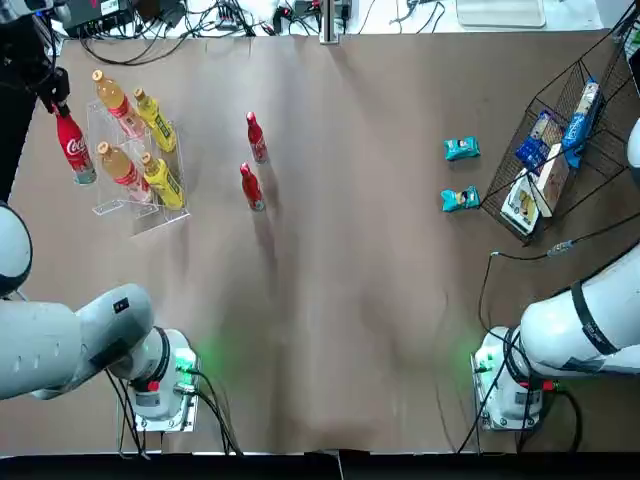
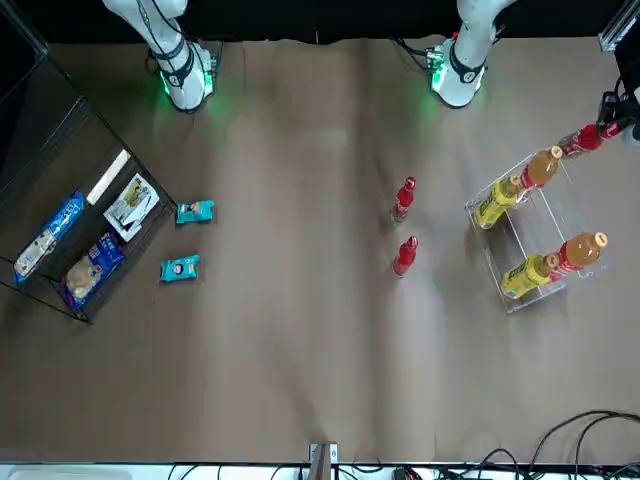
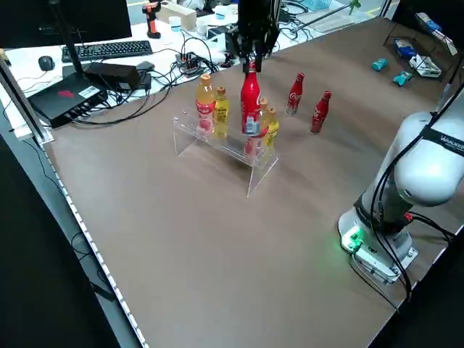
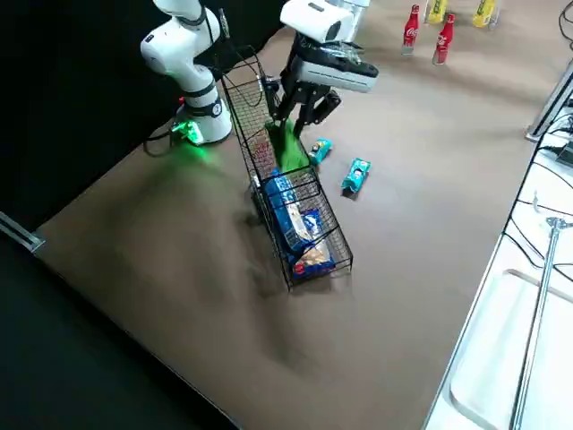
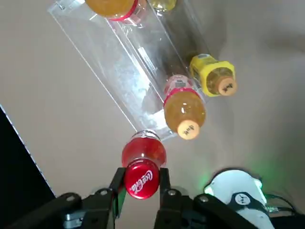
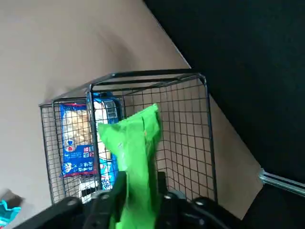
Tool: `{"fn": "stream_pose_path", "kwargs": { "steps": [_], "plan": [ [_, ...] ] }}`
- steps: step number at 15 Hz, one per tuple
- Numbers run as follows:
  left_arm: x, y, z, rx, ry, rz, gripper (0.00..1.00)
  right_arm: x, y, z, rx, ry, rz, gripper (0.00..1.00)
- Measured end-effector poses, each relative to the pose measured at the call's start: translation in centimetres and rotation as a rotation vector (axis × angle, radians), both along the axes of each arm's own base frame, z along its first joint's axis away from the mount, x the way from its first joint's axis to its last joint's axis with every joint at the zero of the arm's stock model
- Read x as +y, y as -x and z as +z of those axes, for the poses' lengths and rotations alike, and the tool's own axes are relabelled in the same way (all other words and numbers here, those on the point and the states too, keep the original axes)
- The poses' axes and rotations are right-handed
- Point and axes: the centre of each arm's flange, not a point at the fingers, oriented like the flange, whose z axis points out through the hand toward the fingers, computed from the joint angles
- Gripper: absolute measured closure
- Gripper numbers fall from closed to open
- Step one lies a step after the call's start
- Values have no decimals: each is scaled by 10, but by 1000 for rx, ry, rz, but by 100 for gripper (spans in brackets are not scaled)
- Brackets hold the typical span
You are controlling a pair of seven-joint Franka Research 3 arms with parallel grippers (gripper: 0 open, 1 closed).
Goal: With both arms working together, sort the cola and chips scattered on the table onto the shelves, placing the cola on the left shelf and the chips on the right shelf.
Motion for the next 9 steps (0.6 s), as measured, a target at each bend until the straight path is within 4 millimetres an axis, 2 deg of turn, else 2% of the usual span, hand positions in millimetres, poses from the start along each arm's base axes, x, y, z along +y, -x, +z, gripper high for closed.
{"fn": "stream_pose_path", "kwargs": {
  "steps": [1, 4, 6, 7, 9],
  "plan": [
    [4, 0, -6, -8, -1, 0, 68, 0, -1, -1, 3, 0, 1, 62],
    [17, 3, -34, -13, 1, 7, 68, 1, -1, -2, 4, -1, 3, 58],
    [16, 5, -53, -18, 5, 0, 68, 6, -3, -2, 5, -3, 16, 58],
    [14, 6, -54, -17, 3, -2, 68, 13, -5, -3, 10, -7, 27, 58],
    [12, 9, -54, -21, -1, -5, 68, 44, -5, -6, 68, -22, 52, 57]
  ]
}}
